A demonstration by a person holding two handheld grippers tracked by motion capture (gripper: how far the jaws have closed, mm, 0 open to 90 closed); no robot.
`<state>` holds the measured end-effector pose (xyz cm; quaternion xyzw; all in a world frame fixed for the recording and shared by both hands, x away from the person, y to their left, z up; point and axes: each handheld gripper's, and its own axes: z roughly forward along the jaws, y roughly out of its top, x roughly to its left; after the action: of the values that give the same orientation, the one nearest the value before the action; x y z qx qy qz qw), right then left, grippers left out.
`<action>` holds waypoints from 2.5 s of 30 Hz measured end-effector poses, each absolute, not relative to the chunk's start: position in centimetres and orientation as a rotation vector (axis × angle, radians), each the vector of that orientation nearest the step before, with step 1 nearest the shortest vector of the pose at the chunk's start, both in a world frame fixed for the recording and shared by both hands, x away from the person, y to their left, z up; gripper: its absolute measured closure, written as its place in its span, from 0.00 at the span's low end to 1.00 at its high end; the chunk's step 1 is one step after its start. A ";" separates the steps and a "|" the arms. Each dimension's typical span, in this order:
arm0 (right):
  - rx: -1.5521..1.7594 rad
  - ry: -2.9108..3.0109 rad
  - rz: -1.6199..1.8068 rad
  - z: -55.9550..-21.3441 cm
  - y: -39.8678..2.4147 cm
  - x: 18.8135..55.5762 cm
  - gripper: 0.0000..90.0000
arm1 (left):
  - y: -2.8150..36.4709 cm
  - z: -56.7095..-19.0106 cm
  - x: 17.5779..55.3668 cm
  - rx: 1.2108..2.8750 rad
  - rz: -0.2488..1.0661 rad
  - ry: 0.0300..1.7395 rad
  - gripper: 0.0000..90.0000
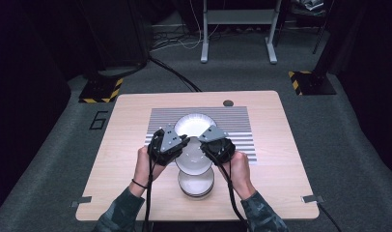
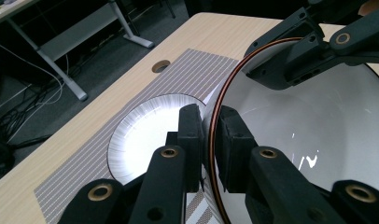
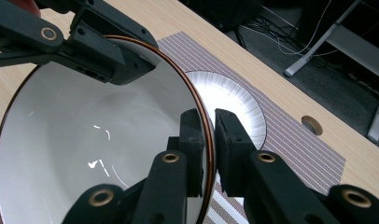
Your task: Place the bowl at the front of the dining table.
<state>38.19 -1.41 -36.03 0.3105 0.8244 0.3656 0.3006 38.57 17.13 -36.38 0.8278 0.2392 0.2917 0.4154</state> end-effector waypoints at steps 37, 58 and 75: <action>0.892 2.201 0.938 -36.4 -1.3 44.4 0.90 | 16.6 -36.8 44.9 2.105 0.705 0.643 0.89; 0.926 2.215 0.918 -37.6 -0.7 46.9 0.90 | 16.8 -38.0 47.2 2.115 0.699 0.686 0.89; 0.987 2.242 0.867 -38.3 0.1 49.4 0.90 | 17.0 -39.2 49.7 2.115 0.661 0.753 0.88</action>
<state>49.43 0.08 -38.29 0.3660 0.8312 0.3214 0.2682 49.73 17.02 -39.23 0.8322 0.2962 0.2600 0.3899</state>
